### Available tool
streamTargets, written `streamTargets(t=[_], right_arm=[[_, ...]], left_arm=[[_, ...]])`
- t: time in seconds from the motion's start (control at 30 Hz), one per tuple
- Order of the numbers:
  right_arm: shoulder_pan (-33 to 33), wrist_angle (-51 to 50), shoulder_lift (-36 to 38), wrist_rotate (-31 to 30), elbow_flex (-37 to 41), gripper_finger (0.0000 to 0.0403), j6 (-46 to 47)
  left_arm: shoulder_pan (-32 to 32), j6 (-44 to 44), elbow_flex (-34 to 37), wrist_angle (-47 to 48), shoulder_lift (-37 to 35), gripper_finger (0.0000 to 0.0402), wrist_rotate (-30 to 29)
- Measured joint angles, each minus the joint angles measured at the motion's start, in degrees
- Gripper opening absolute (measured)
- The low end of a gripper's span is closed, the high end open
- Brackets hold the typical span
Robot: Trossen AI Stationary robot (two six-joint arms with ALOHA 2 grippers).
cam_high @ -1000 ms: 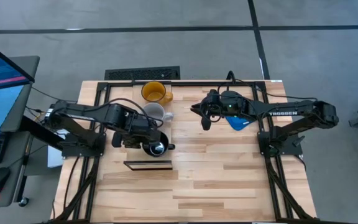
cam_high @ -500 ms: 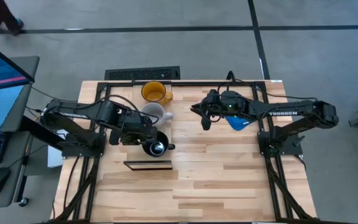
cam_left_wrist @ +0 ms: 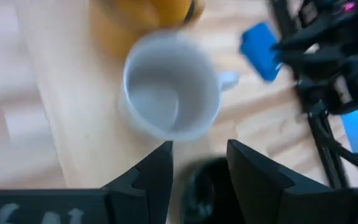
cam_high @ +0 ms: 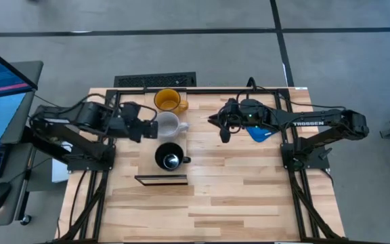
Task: Stack small to large cups/mugs on shelf
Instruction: Put the black mug on the shelf
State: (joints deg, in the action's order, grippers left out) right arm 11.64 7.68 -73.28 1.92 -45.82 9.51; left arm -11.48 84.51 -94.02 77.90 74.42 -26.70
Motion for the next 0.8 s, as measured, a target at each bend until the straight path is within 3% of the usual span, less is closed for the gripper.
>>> streamTargets(t=[0.23,0.47,0.6,0.8], right_arm=[[0.0,2.4,0.0,2.1,0.0,0.0097,0.6],[0.0,14.3,0.0,2.0,0.0,0.0097,5.5],[-0.2,18.6,0.0,2.0,0.0,0.0097,6.0],[-2.1,21.6,0.0,1.9,0.0,0.0097,8.5]], left_arm=[[-5.7,-17.8,0.0,-2.6,-4.0,0.0142,-15.2],[-14.2,-29.7,0.0,-0.5,-7.2,0.0142,-27.4],[-20.3,-33.3,0.3,2.4,-8.7,0.0142,-33.1],[-31.5,-30.1,4.4,7.8,-14.0,0.0142,-38.9]])
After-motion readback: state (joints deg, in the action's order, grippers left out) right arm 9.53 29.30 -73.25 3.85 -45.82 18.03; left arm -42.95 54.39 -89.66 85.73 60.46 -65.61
